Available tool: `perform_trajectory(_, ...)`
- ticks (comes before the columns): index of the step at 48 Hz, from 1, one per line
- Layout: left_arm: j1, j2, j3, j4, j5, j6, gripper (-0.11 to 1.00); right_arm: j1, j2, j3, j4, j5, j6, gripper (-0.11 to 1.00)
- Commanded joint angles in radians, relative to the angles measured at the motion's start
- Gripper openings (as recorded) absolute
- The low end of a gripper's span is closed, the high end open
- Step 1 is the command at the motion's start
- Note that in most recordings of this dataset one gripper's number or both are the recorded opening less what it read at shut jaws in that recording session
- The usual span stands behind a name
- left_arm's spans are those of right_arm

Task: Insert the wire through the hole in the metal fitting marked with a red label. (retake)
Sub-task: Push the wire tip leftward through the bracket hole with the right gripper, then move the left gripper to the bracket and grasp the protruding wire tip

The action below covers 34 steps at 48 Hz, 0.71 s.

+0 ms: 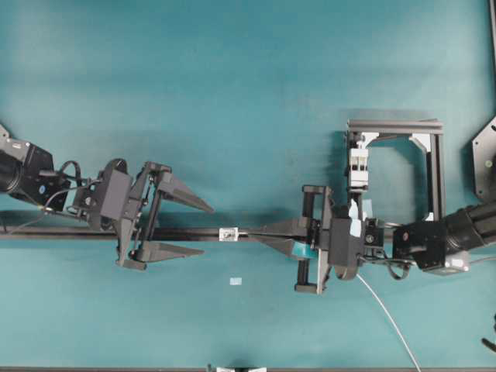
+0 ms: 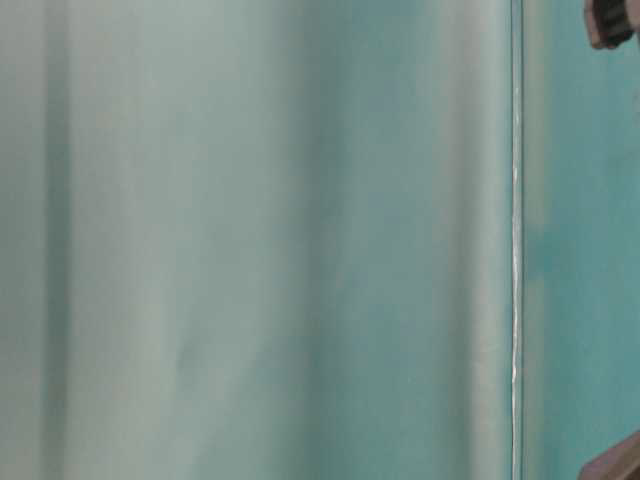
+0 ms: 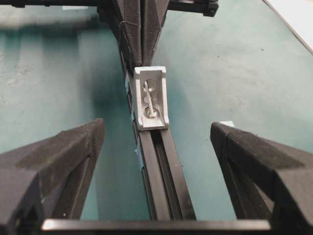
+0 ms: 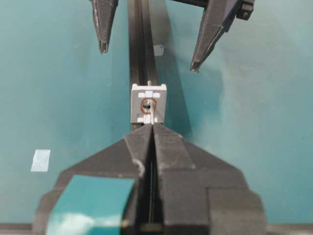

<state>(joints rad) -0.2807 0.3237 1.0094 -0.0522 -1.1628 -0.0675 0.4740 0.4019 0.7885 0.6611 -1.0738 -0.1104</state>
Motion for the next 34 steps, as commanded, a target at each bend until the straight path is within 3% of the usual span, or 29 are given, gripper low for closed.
perform_trajectory(1, 0.000, -0.012, -0.009, 0.002, -0.005, 0.000, 0.46, -0.005, -0.015, -0.018, -0.005, -0.009, -0.002, 0.03)
perform_trajectory(34, -0.002, -0.012, -0.015, 0.005, 0.005, -0.002, 0.45, -0.017, 0.003, -0.052, -0.018, -0.006, -0.005, 0.03)
